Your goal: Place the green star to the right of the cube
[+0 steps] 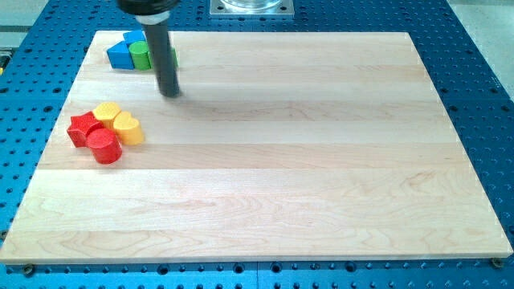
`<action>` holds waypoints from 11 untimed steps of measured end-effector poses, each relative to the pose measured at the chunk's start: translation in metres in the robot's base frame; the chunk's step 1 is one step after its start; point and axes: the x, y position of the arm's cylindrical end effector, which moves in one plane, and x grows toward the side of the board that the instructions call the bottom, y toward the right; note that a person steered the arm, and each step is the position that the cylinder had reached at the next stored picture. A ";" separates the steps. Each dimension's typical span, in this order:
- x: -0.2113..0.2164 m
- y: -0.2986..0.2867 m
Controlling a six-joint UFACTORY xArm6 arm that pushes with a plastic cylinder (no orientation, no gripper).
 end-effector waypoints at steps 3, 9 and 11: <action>-0.049 -0.002; -0.105 0.038; -0.119 0.002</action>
